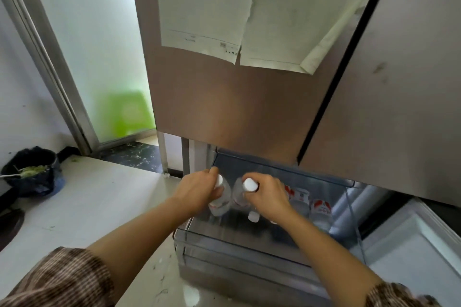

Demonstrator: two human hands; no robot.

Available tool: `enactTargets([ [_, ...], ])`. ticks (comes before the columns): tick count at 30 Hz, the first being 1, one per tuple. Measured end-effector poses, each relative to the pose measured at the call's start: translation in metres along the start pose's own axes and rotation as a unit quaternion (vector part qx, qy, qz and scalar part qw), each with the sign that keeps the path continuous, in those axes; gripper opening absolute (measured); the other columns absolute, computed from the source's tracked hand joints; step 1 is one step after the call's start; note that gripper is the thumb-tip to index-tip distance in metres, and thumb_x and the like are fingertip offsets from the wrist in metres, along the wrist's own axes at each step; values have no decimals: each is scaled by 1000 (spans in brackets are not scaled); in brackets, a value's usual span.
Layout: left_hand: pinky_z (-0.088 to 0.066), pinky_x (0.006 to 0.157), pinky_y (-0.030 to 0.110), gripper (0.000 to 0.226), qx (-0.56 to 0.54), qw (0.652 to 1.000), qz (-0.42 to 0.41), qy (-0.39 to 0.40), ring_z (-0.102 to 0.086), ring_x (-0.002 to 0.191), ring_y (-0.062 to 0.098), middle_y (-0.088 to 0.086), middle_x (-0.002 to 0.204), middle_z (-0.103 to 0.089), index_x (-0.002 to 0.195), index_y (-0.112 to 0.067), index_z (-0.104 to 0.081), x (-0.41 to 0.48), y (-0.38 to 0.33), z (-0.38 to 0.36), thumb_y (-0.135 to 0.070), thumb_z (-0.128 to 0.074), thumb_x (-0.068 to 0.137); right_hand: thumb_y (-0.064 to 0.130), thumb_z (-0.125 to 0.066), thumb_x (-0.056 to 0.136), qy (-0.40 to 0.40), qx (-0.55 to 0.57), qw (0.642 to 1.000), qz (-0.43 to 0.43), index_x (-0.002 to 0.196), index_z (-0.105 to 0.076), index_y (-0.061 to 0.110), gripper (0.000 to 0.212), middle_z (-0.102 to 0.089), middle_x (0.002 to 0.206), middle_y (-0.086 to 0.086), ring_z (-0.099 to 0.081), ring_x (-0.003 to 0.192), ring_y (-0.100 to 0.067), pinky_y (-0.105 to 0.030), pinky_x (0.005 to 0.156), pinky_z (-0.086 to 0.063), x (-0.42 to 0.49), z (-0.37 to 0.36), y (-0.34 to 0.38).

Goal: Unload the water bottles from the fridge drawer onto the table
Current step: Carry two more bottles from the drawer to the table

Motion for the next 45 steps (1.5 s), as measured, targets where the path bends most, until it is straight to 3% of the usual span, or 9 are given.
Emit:
enactTargets([
  [10, -36, 69, 20, 37, -72, 987, 6, -142, -57, 86, 15, 4, 115, -65, 120, -16, -50, -85, 16, 68, -43, -51, 94, 20, -71, 67, -59, -51, 996, 52, 90, -72, 33, 26, -72, 88, 4, -64, 88, -23, -28, 72, -47, -49, 46, 104],
  [13, -33, 64, 22, 35, -71, 979, 12, -193, -47, 76, 13, 6, 106, -66, 116, -13, -51, -124, 28, 100, -41, -51, 94, 22, -74, 69, -83, -38, 992, 89, 89, -73, 29, 21, -72, 87, 6, -64, 85, -19, -28, 73, -46, -77, 56, 150],
  [18, -31, 62, 29, 36, -64, 968, 55, -236, -53, 77, 24, 10, 99, -66, 115, -10, -52, -214, 68, 134, -39, -52, 94, 23, -76, 74, -57, 4, 988, 143, 99, -73, 28, 26, -69, 95, 10, -64, 90, -16, -36, 81, -53, -122, 34, 227],
  [24, -41, 66, 37, 33, -12, 970, 134, -200, -60, 88, 32, 11, 96, -66, 102, -11, -53, -340, 137, 131, -42, -51, 91, 22, -79, 71, 34, 40, 985, 166, 112, -71, 23, 42, -68, 107, 2, -63, 95, -18, -37, 84, -54, -171, -64, 292],
  [29, -37, 63, 32, 31, -3, 965, 232, -126, -57, 82, 28, 8, 91, -60, 95, -10, -51, -450, 196, 112, -40, -54, 89, 22, -80, 66, 125, 43, 969, 211, 93, -74, 28, 28, -63, 81, 12, -58, 81, -14, -30, 72, -48, -214, -158, 353],
  [32, -36, 61, 32, 28, 17, 955, 284, -90, -51, 73, 24, 3, 83, -53, 88, -15, -44, -513, 230, 104, -41, -52, 90, 20, -79, 64, 189, 44, 948, 254, 83, -71, 30, 23, -67, 85, 7, -60, 82, -15, -31, 73, -50, -238, -215, 397],
  [35, -37, 60, 31, 25, 31, 931, 353, -84, -53, 74, 21, 2, 86, -57, 92, -17, -46, -576, 265, 101, -42, -50, 90, 17, -80, 67, 250, 36, 922, 293, 92, -73, 28, 28, -66, 92, 7, -58, 86, -14, -28, 74, -47, -261, -269, 445],
  [40, -42, 64, 33, 26, 47, 887, 450, -95, -58, 82, 24, 4, 96, -62, 103, -16, -54, -670, 313, 111, -38, -49, 90, 25, -82, 69, 315, 20, 880, 356, 101, -73, 23, 33, -70, 98, 4, -64, 90, -16, -36, 82, -56, -293, -353, 522],
  [45, -39, 59, 31, 25, 55, 848, 520, -93, -58, 77, 20, 1, 91, -62, 100, -18, -51, -760, 375, 119, -42, -47, 92, 32, -81, 71, 373, 26, 830, 415, 110, -71, 20, 43, -71, 103, 4, -66, 91, -15, -34, 80, -57, -326, -438, 611],
])
Point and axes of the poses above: each hand's wrist, its own x-axis towards the middle knuckle, its own z-axis out of the back of the hand, y = z × x, the point moved 1 cm from there along x, towards the middle knuckle
